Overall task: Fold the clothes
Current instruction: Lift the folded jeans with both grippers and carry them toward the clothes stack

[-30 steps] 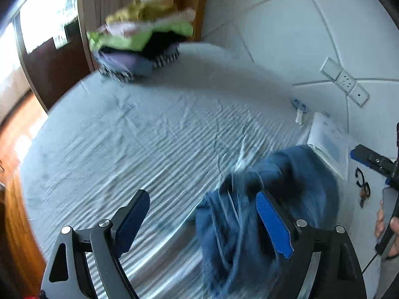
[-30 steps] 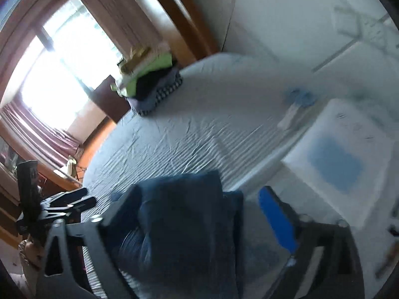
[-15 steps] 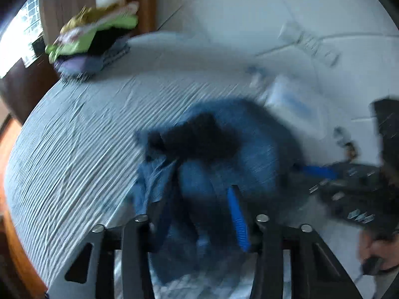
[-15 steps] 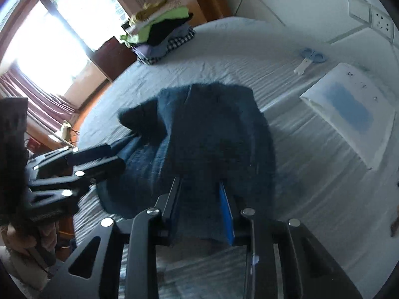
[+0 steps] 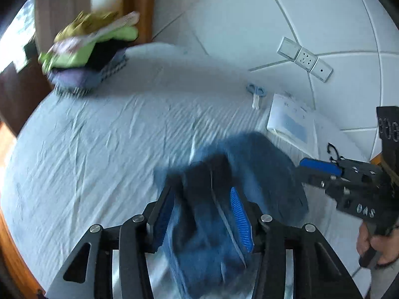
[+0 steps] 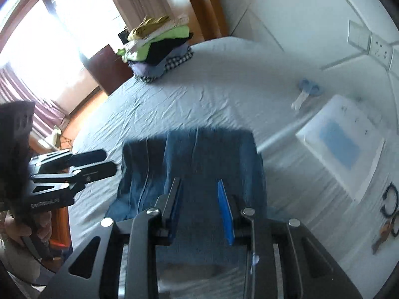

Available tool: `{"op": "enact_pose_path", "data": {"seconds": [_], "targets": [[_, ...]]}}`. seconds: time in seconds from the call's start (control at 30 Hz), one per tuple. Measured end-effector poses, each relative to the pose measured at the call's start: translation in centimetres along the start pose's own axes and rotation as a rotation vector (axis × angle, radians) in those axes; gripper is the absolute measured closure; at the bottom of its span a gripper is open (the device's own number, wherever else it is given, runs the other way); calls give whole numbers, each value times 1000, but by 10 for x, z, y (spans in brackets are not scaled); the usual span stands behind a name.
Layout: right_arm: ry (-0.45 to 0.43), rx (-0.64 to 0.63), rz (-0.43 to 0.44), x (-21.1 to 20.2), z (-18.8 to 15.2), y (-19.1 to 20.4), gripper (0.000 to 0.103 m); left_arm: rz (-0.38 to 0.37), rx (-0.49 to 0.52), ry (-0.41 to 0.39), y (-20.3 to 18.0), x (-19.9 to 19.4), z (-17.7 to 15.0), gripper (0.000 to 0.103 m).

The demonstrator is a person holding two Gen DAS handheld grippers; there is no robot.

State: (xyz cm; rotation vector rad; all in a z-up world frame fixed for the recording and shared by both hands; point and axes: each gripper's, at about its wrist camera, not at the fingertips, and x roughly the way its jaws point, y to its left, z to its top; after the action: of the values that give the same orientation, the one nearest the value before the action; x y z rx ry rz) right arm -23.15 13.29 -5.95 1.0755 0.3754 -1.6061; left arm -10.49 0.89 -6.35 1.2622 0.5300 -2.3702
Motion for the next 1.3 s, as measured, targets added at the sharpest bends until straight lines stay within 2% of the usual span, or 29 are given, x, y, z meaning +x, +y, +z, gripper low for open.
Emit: {"op": "enact_pose_path", "data": {"seconds": [0.1,0.23,0.3,0.4,0.5,0.53,0.57,0.6,0.63,0.67,0.8,0.93,1.13,1.3], "targets": [[40,51,-11,27,12,-7,74,45,13,46,2,33,14,55],[110,107,-31,66,14,-24,74,153,-39,143,33,85,-1,52],[160,116,-55,87,12,-32,74,182,-65,168,44,102,-8,27],[179,130,-61,101,12,-39,74,202,-89,157,51,105,-11,14],[151,171,-27,91,14,-46,74,196,-122,163,56,91,-9,14],[129,184,-11,83,14,-47,69,192,-135,151,59,80,-9,14],[100,186,-6,71,13,-49,51,190,-150,125,61,66,-10,13],[70,186,-3,58,12,-50,38,188,-164,98,64,51,-11,11],[52,187,-4,48,11,-51,12,181,-179,82,65,41,-13,8],[40,195,-5,39,8,-55,0,169,-193,76,65,34,-16,5],[45,257,5,24,-10,-70,0,138,-226,92,58,27,-32,2],[81,279,14,25,-25,-76,0,159,-228,153,47,50,-49,2],[136,315,35,42,-35,-80,0,152,-282,165,50,66,-58,0],[163,348,72,60,-38,-82,0,57,-351,135,59,51,-67,0]]}}
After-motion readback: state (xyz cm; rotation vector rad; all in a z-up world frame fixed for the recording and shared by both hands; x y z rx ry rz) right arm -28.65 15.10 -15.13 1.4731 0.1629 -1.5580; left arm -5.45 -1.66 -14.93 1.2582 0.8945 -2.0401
